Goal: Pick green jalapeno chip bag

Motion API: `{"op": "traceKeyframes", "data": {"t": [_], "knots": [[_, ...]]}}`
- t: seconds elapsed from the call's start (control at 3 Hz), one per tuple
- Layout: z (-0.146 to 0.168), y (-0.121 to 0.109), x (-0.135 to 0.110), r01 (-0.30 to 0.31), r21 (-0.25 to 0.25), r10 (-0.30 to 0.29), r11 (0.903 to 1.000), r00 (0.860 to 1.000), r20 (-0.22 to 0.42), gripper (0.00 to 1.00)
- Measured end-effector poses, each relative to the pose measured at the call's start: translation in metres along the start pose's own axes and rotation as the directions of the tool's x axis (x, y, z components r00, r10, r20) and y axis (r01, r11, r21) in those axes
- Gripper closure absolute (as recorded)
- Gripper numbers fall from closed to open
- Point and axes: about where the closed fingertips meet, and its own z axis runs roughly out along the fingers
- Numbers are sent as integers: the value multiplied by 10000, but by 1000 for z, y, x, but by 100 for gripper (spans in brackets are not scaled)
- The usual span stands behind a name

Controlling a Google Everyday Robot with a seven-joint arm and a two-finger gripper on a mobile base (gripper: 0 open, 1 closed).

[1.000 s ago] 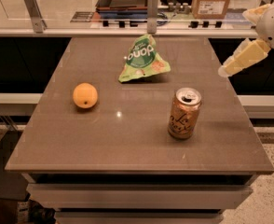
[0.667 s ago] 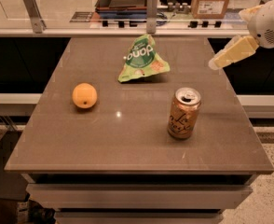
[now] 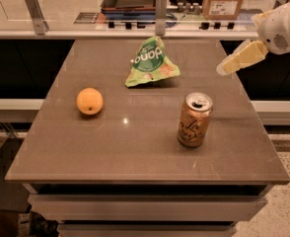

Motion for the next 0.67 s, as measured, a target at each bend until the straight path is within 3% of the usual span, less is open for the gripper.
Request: {"op": "traceKeyframes", "data": {"t": [0.67], "knots": [[57, 10, 10, -1290, 94, 1287, 9916, 9914, 242, 0]]}}
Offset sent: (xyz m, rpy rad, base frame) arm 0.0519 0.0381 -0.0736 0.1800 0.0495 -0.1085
